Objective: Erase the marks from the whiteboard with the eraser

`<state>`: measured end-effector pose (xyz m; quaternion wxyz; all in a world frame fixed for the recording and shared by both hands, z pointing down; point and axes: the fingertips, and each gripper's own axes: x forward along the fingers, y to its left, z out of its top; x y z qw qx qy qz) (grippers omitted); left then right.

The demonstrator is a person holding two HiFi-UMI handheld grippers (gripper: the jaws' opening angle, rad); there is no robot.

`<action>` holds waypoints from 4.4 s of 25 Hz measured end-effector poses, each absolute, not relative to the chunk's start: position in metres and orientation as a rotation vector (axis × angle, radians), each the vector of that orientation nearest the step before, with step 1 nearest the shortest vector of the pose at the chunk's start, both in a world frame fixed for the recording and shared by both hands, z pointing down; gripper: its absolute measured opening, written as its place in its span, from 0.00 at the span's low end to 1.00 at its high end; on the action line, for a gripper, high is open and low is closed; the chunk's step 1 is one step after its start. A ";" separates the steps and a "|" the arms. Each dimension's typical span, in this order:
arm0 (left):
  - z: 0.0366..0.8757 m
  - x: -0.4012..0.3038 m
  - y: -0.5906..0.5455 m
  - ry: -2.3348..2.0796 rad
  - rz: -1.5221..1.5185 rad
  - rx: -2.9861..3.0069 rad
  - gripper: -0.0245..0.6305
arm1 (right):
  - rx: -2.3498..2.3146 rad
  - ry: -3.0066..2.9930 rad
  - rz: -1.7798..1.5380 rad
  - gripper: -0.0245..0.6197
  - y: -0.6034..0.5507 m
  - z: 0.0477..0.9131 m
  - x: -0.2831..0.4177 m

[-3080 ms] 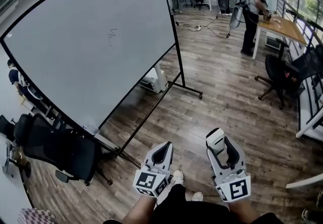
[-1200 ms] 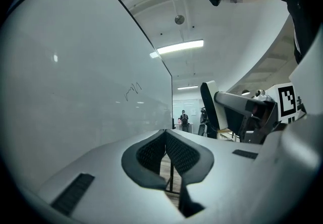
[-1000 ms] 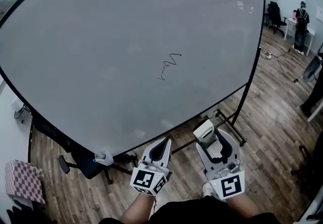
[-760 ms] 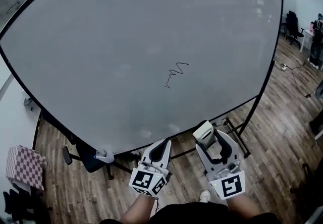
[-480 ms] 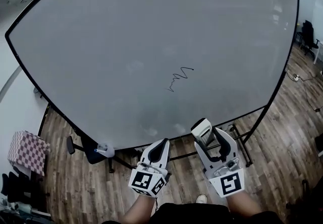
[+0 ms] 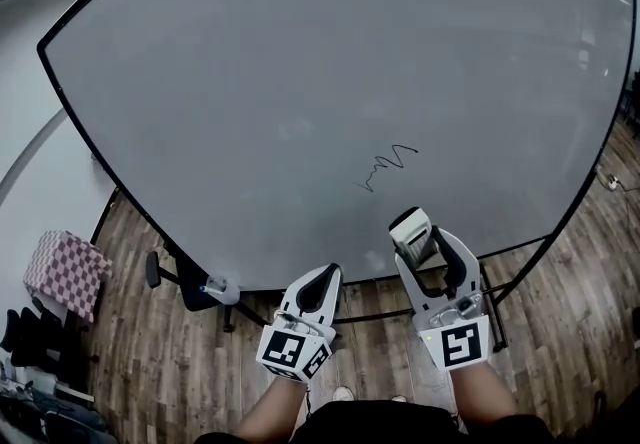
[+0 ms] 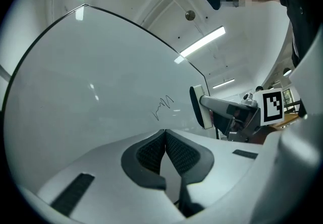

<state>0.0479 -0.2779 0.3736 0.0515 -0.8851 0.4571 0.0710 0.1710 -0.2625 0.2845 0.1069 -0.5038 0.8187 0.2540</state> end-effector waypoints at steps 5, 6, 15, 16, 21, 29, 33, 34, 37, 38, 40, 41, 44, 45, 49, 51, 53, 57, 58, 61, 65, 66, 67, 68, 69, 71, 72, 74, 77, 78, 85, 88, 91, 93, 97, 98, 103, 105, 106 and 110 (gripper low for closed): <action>0.362 0.041 -0.292 1.363 0.241 -2.686 0.07 | -1.548 2.352 0.832 0.43 -0.290 0.265 0.180; 0.359 0.040 -0.294 1.358 0.247 -2.678 0.07 | -1.552 2.336 0.849 0.43 -0.295 0.259 0.181; 0.327 0.040 -0.310 1.320 0.351 -2.643 0.07 | -1.598 2.286 0.938 0.43 -0.342 0.230 0.192; 0.322 0.040 -0.311 1.313 0.361 -2.629 0.07 | -1.611 2.279 0.951 0.43 -0.347 0.227 0.193; 0.321 0.038 -0.314 1.294 0.340 -2.629 0.07 | -1.668 2.231 1.067 0.43 -0.371 0.213 0.196; 0.334 0.029 -0.314 1.323 0.320 -2.641 0.07 | -1.768 2.237 1.226 0.44 -0.381 0.212 0.191; 0.338 0.029 -0.316 1.320 0.309 -2.654 0.07 | -1.872 2.261 1.220 0.44 -0.388 0.215 0.191; 0.339 0.029 -0.316 1.318 0.305 -2.655 0.07 | -1.874 2.264 1.193 0.44 -0.389 0.215 0.191; 0.341 0.027 -0.316 1.319 0.301 -2.656 0.07 | -1.888 2.301 1.127 0.44 -0.389 0.212 0.190; 0.341 0.025 -0.316 1.323 0.302 -2.656 0.07 | -1.893 2.312 1.102 0.44 -0.389 0.210 0.189; 0.342 0.022 -0.318 1.331 0.303 -2.655 0.07 | -1.904 2.314 1.131 0.44 -0.390 0.212 0.190; 0.342 0.020 -0.319 1.335 0.302 -2.655 0.07 | -1.911 2.308 1.162 0.44 -0.391 0.214 0.190; 0.345 0.018 -0.320 1.342 0.296 -2.661 0.07 | -1.944 2.291 1.198 0.44 -0.391 0.217 0.191; 0.347 0.017 -0.320 1.345 0.295 -2.663 0.07 | -1.954 2.285 1.205 0.44 -0.392 0.218 0.191; 0.351 0.015 -0.322 1.344 0.299 -2.674 0.07 | -1.963 2.290 1.214 0.44 -0.394 0.223 0.186; 0.352 0.016 -0.322 1.336 0.300 -2.682 0.07 | -1.960 2.309 1.186 0.44 -0.394 0.224 0.184; 0.353 0.017 -0.322 1.327 0.302 -2.690 0.07 | -1.968 2.343 1.198 0.44 -0.394 0.228 0.180; 0.353 0.018 -0.320 1.307 0.325 -2.704 0.07 | -1.958 2.399 1.215 0.44 -0.394 0.239 0.171; 0.354 0.018 -0.320 1.311 0.327 -2.702 0.07 | -1.957 2.411 1.213 0.44 -0.394 0.242 0.168; 0.356 0.018 -0.322 1.313 0.321 -2.704 0.07 | -1.950 2.443 1.219 0.44 -0.394 0.252 0.157; 0.360 0.010 -0.323 1.332 0.314 -2.702 0.07 | -1.935 2.472 1.226 0.44 -0.393 0.265 0.139; 0.360 0.008 -0.323 1.338 0.318 -2.700 0.07 | -1.930 2.480 1.230 0.44 -0.393 0.269 0.134; 0.360 0.005 -0.323 1.347 0.326 -2.696 0.07 | -1.929 2.489 1.237 0.44 -0.392 0.271 0.131; 0.360 0.002 -0.322 1.359 0.334 -2.691 0.07 | -1.930 2.498 1.243 0.44 -0.392 0.274 0.127; 0.359 -0.001 -0.322 1.368 0.339 -2.685 0.07 | -1.929 2.508 1.247 0.44 -0.391 0.278 0.123; 0.359 -0.006 -0.321 1.381 0.345 -2.676 0.07 | -1.927 2.523 1.253 0.44 -0.390 0.284 0.116; 0.359 -0.008 -0.321 1.386 0.349 -2.671 0.07 | -1.928 2.527 1.253 0.44 -0.390 0.286 0.113; 0.358 -0.011 -0.323 1.391 0.354 -2.665 0.07 | -1.942 2.530 1.226 0.44 -0.391 0.290 0.110; 0.359 -0.016 -0.325 1.407 0.349 -2.655 0.07 | -1.941 2.542 1.210 0.44 -0.393 0.296 0.104; 0.359 -0.016 -0.325 1.410 0.350 -2.655 0.07 | -1.937 2.550 1.212 0.44 -0.393 0.299 0.102; 0.356 -0.020 -0.323 1.402 0.356 -2.656 0.07 | -1.917 2.606 1.244 0.44 -0.391 0.320 0.083; 0.357 -0.027 -0.324 1.417 0.358 -2.641 0.07 | -1.901 2.632 1.272 0.44 -0.392 0.329 0.074; 0.360 -0.033 -0.325 1.441 0.353 -2.634 0.07 | -1.886 2.657 1.292 0.44 -0.391 0.337 0.069; 0.359 -0.035 -0.325 1.457 0.357 -2.630 0.07 | -1.890 2.664 1.308 0.44 -0.391 0.341 0.068; 0.357 -0.041 -0.324 1.476 0.367 -2.617 0.07 | -1.879 2.702 1.335 0.44 -0.391 0.348 0.061; 0.357 -0.042 -0.325 1.479 0.369 -2.616 0.07 | -1.869 2.719 1.346 0.44 -0.391 0.352 0.058; 0.358 -0.043 -0.323 1.486 0.369 -2.615 0.07 | -1.832 2.788 1.365 0.45 -0.389 0.373 0.047; 0.359 -0.045 -0.323 1.494 0.373 -2.615 0.07 | -1.809 2.822 1.351 0.45 -0.388 0.379 0.044; 0.360 -0.045 -0.324 1.498 0.377 -2.616 0.07 | -1.791 2.849 1.351 0.45 -0.388 0.384 0.041; 0.360 -0.044 -0.323 1.503 0.380 -2.613 0.07 | -1.730 2.935 1.359 0.45 -0.387 0.408 0.032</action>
